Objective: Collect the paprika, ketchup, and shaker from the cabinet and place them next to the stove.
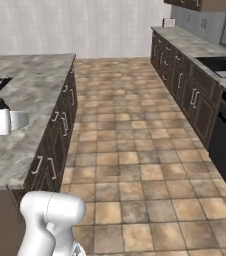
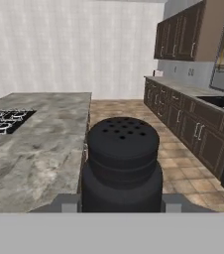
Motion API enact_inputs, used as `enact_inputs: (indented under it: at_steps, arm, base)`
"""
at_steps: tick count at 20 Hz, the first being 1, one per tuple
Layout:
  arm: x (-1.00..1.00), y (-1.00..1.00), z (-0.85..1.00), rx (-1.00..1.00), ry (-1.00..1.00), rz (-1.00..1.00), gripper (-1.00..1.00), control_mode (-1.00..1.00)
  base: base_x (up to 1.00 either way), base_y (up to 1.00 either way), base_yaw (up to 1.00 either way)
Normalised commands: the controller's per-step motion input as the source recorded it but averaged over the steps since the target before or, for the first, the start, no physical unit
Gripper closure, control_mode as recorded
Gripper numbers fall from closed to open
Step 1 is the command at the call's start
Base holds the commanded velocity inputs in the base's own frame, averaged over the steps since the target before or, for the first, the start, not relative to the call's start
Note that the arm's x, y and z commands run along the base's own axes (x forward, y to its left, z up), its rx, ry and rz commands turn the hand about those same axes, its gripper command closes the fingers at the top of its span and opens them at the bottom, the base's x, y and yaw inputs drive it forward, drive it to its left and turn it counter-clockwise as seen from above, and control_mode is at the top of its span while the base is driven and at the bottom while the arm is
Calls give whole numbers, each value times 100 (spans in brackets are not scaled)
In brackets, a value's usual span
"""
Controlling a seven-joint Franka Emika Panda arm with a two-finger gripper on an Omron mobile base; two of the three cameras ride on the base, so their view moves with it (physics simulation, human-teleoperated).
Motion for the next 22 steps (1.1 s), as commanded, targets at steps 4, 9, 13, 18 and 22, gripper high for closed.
enact_inputs:
  at_steps: [4,9,13,18,22]
  arm:
    - [0,0,0,0,0,0,100,100]
    - [0,0,0,0,0,0,100,100]
    - [0,0,0,0,0,0,100,100]
    - [0,0,0,0,0,0,100,100]
    - [0,0,0,0,0,0,100,100]
  base:
    - [-42,80,4]
    - [1,100,0]
    - [2,100,0]
    - [8,100,-5]
    - [18,100,-11]
